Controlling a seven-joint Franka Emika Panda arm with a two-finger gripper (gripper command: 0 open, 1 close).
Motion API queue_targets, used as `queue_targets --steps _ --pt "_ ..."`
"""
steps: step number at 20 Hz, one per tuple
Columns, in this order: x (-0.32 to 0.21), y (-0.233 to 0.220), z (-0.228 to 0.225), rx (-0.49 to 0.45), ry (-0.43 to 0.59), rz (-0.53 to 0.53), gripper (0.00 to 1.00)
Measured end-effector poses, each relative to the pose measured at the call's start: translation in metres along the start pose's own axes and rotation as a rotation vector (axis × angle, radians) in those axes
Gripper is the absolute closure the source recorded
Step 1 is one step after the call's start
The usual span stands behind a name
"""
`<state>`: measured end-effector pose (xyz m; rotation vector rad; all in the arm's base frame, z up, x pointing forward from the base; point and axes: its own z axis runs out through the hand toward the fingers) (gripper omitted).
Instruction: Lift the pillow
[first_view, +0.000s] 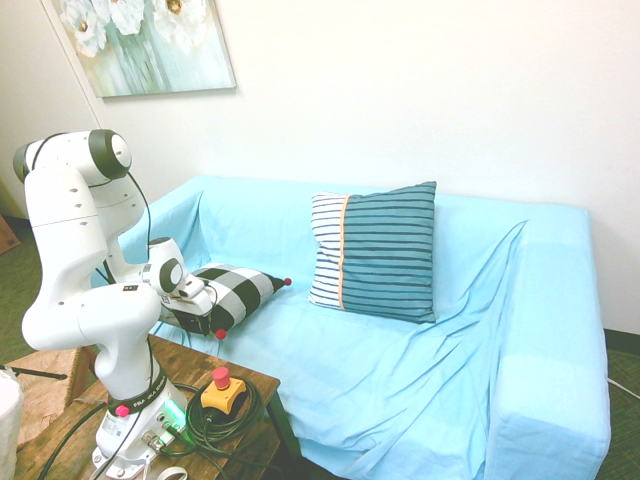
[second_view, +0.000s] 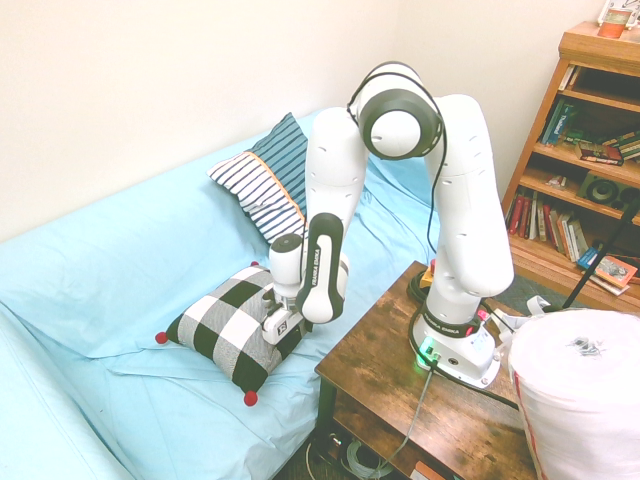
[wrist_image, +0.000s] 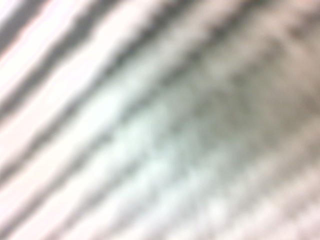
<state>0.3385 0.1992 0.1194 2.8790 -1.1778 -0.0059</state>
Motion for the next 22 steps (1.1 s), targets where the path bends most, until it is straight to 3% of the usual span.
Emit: queue_targets --steps 11,22 --pt "0.118 -0.104 -0.148 0.130 0.085 0.020 0.00" --pt "0.233 -0.231 -0.190 0.233 0.149 0.025 0.00"
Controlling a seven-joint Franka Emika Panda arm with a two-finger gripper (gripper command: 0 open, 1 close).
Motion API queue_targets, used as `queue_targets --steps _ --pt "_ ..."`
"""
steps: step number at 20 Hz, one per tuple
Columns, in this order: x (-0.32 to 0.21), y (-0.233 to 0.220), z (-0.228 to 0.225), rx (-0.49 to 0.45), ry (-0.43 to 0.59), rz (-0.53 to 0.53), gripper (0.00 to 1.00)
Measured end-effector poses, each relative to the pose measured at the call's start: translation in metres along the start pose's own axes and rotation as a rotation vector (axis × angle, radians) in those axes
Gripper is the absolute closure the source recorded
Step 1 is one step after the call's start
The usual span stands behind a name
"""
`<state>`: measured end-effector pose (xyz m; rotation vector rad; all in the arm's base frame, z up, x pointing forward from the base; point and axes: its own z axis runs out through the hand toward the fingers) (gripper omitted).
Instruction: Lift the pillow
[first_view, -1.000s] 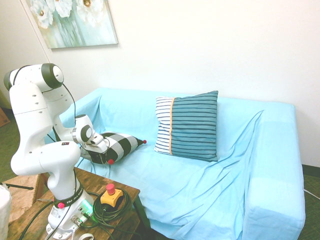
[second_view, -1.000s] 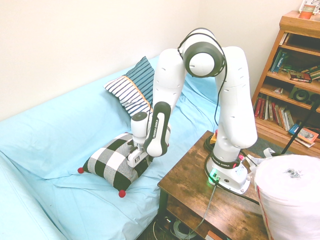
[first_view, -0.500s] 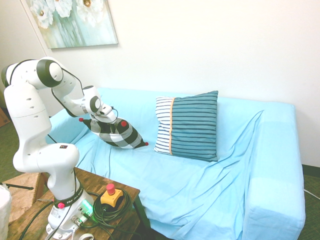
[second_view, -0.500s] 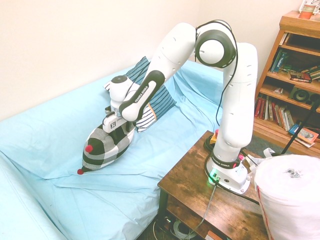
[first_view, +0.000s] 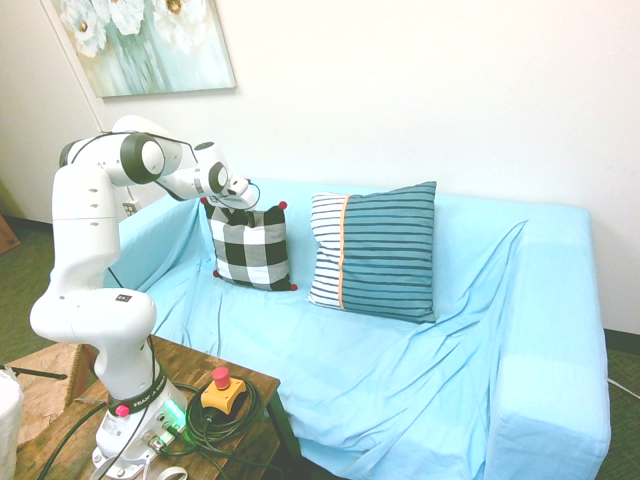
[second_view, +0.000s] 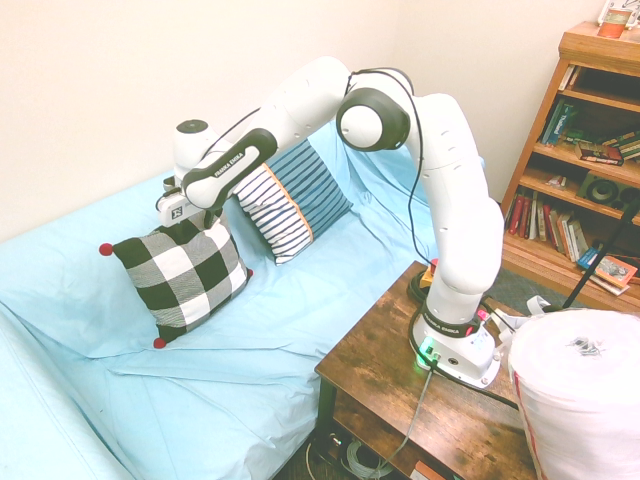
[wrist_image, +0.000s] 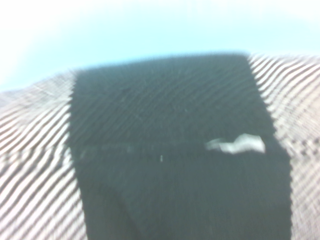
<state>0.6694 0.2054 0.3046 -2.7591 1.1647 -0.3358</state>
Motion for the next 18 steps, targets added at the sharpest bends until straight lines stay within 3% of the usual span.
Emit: queue_targets --steps 3,6,15,18 --pt "0.006 -0.014 -0.005 -0.001 -0.003 0.002 0.00" --pt "0.003 0.005 -0.017 -0.028 -0.015 -0.001 0.00" --pt "0.023 0.154 -0.047 -0.164 -0.063 0.039 0.00" --pt "0.022 0.205 -0.048 -0.159 -0.058 0.033 0.00"
